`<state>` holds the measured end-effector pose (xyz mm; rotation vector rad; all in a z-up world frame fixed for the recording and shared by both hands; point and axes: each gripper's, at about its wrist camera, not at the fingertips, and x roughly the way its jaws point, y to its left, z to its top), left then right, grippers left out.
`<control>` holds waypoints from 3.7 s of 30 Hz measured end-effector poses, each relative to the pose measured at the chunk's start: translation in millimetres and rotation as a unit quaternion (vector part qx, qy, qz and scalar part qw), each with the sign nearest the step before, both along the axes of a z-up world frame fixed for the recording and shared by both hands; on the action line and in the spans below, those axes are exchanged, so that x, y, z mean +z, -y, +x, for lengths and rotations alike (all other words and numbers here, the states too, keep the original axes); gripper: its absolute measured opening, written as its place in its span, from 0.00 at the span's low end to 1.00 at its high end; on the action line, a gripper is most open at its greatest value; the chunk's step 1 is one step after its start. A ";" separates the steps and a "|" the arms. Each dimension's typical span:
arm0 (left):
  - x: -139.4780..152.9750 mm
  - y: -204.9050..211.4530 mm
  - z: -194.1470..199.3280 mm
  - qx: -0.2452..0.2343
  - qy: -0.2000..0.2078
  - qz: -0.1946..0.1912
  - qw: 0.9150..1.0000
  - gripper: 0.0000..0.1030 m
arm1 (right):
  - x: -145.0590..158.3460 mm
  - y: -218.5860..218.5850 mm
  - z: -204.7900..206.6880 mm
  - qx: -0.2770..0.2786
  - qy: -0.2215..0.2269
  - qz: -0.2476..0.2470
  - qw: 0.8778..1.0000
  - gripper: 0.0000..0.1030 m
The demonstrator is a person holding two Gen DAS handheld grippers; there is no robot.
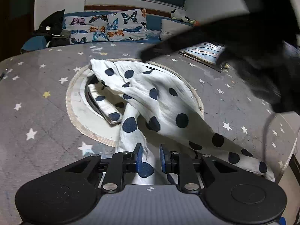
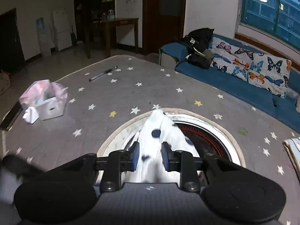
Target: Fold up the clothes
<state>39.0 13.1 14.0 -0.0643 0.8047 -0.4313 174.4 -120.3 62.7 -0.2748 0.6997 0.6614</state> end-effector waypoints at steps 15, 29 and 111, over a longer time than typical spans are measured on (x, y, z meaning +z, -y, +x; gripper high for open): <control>-16.4 -4.1 12.7 0.003 -0.028 -0.026 0.999 0.21 | -47.4 -91.3 82.7 0.000 0.024 -0.091 0.996 0.51; -18.9 -6.8 14.4 0.010 -0.033 -0.024 0.999 0.21 | -16.1 -36.5 84.8 -0.058 0.035 -0.029 0.997 0.05; -14.4 154.9 27.3 -0.201 -0.022 -0.015 0.979 0.35 | -61.3 200.2 144.5 -0.156 -0.061 -0.096 0.981 0.35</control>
